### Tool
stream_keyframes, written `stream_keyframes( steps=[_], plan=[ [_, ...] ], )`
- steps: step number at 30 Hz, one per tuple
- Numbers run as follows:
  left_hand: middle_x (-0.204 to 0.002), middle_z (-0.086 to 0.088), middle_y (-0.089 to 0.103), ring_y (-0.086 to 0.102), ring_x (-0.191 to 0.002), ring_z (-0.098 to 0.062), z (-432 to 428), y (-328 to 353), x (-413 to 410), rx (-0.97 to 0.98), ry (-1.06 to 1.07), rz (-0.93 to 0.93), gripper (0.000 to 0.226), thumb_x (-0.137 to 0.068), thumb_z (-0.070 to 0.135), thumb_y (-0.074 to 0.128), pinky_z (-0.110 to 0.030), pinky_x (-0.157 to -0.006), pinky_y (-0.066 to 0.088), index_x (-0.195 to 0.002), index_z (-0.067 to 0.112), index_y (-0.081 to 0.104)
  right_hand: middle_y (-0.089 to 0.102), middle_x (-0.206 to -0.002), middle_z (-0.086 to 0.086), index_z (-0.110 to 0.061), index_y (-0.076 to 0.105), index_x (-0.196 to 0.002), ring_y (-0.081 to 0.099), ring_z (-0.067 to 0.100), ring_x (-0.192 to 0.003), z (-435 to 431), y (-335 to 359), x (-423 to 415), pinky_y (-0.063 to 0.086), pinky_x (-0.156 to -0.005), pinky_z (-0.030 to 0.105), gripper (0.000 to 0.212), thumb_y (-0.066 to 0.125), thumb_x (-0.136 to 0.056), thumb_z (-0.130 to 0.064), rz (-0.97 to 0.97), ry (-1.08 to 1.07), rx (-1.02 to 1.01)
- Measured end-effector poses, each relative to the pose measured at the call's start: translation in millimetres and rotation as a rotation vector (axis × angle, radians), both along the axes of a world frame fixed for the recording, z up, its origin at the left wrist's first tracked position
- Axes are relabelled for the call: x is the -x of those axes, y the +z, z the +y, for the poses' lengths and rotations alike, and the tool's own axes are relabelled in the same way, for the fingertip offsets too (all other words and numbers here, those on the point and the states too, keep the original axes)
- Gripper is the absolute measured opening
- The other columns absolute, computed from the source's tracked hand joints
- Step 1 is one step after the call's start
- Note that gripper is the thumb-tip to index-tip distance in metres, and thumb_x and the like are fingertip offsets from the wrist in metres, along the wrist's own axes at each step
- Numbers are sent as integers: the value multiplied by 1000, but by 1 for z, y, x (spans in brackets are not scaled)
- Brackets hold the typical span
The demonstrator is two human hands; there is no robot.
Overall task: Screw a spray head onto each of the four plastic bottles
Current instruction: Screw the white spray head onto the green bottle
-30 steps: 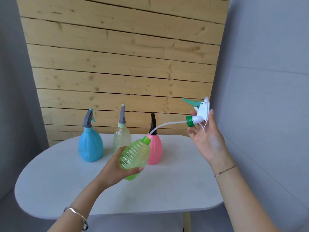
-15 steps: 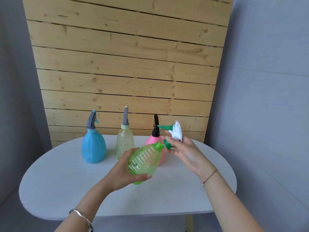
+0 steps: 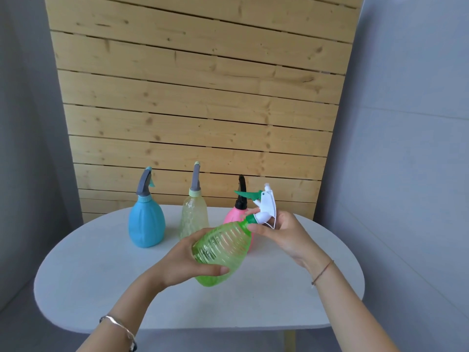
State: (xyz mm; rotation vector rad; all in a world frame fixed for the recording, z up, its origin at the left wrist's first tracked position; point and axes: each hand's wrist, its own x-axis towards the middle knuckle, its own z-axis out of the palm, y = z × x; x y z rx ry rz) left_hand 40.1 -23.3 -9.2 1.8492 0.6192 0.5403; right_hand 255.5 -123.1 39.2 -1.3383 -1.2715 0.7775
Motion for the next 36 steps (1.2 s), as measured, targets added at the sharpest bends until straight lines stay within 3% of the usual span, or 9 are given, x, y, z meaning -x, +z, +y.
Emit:
stream_keyframes(
  steps=[7, 14, 18, 23, 26, 29, 32, 34, 36],
  plan=[
    [-116, 10, 69, 64, -109, -9, -2, 5, 6, 199, -91, -68, 72, -51, 50, 85, -24, -91, 50, -117, 47, 57, 66, -121, -2, -9, 71, -100, 50, -20, -111, -7, 6, -11, 41, -88, 4, 23, 72, -78, -13, -61, 107, 43],
    [-116, 0, 71, 67, -106, -17, -4, 0, -10, 551, 158, -349, 73, -63, 69, 64, -31, -89, 52, -123, 27, 58, 62, -129, 3, -7, 70, -103, 48, -20, -114, -2, -7, -3, 43, -87, 5, 27, 74, -77, -10, -55, 12, -48],
    [-114, 4, 70, 68, -104, -13, -3, 2, -12, 469, 142, -282, 68, -60, 80, 51, -30, -81, 57, -115, 40, 57, 64, -127, 8, -9, 70, -101, 56, -4, -117, 4, -14, 5, 47, -95, 17, 22, 72, -79, -11, 23, -98, -162],
    [-75, 0, 60, 54, -60, -14, -10, 2, -12, 355, 157, -90, 88, -58, 91, 39, -25, -64, 51, -107, 22, 61, 70, -116, 9, -15, 73, -94, 63, 24, -111, 8, -18, 8, 43, -105, 47, 34, 76, -69, -37, 140, -201, -137],
    [-99, 2, 62, 63, -79, -13, -7, 2, -9, 235, 149, -117, 85, -58, 76, 63, -30, -83, 55, -125, 28, 42, 74, -94, 17, 2, 71, -89, 68, 34, -91, 13, -24, 10, 56, -89, 38, 43, 78, -69, -36, 216, -360, -139],
    [-127, 2, 54, 60, -111, -12, -7, -1, -8, 206, 58, -160, 93, -58, 44, 81, -32, -94, 52, -133, 36, 28, 76, -76, -1, 0, 73, -87, 72, 12, -75, 14, -25, 7, 54, -64, 14, 35, 78, -71, -30, 323, -361, -132],
    [-131, -4, 56, 64, -110, -23, -4, 3, -8, 450, 76, -264, 66, -81, 64, 52, -38, -89, 55, -137, 34, 34, 77, -81, -1, -8, 75, -86, 72, 12, -81, 15, -26, 8, 56, -72, 18, 33, 79, -67, -35, 320, -311, -116],
    [-118, -11, 65, 72, -92, -24, -2, 4, -7, 453, 114, -155, 75, -76, 76, 25, -37, -75, 59, -132, 29, 45, 77, -87, 1, -14, 76, -84, 71, 19, -91, 15, -28, 11, 55, -86, 28, 29, 79, -67, -38, 271, -305, -94],
    [-115, -12, 66, 72, -86, -21, -1, 2, -7, 416, 127, -83, 82, -70, 77, 32, -31, -71, 59, -131, 25, 47, 77, -90, 2, -17, 77, -83, 70, 20, -96, 14, -28, 12, 52, -93, 35, 24, 78, -70, -36, 239, -300, -90]
  ],
)
